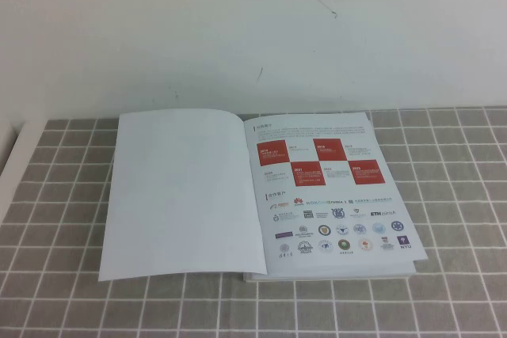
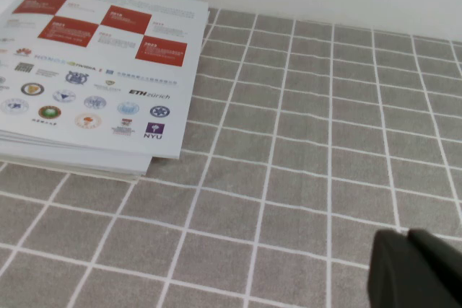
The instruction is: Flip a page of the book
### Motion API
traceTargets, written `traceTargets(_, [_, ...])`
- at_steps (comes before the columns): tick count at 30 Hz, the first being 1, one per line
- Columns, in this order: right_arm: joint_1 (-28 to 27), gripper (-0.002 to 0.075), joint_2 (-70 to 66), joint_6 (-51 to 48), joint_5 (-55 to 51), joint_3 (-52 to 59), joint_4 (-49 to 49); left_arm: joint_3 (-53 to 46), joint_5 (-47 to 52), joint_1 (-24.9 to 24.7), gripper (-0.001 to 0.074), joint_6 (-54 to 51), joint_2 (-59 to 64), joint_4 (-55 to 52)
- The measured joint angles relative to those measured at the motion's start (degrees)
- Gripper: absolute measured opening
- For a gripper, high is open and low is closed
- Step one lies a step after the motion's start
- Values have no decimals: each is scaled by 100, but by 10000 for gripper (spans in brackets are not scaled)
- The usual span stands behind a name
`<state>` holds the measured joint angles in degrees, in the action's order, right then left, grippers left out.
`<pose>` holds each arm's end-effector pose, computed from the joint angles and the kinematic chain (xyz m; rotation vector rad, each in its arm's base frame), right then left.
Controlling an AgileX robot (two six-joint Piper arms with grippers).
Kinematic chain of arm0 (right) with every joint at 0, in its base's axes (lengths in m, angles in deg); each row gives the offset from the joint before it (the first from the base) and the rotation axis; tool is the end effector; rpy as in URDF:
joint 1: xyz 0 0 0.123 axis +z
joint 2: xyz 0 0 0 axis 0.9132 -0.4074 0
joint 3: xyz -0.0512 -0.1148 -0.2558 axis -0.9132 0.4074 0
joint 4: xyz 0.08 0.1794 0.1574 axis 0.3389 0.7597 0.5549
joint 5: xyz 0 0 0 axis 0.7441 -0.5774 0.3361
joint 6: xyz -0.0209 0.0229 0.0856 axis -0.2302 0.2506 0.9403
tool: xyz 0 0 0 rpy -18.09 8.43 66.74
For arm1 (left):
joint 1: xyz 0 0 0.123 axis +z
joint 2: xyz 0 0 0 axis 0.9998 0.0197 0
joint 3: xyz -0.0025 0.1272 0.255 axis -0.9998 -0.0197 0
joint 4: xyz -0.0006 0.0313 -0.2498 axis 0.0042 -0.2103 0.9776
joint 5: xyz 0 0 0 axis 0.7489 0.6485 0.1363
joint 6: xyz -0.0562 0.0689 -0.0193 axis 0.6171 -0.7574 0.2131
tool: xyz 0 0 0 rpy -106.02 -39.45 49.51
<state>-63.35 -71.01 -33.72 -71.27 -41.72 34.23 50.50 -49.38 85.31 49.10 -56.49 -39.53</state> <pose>0.0526 0.0082 0.1748 -0.2072 1.8362 -0.0009 0.0533 -0.0038 0.1786 0.1790 1.8073 0.0446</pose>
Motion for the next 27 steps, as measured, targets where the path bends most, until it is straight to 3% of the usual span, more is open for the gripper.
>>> traceTargets(27, [0, -2, 0, 0, 0, 0, 0, 0, -91, 0, -4, 0, 0, 0])
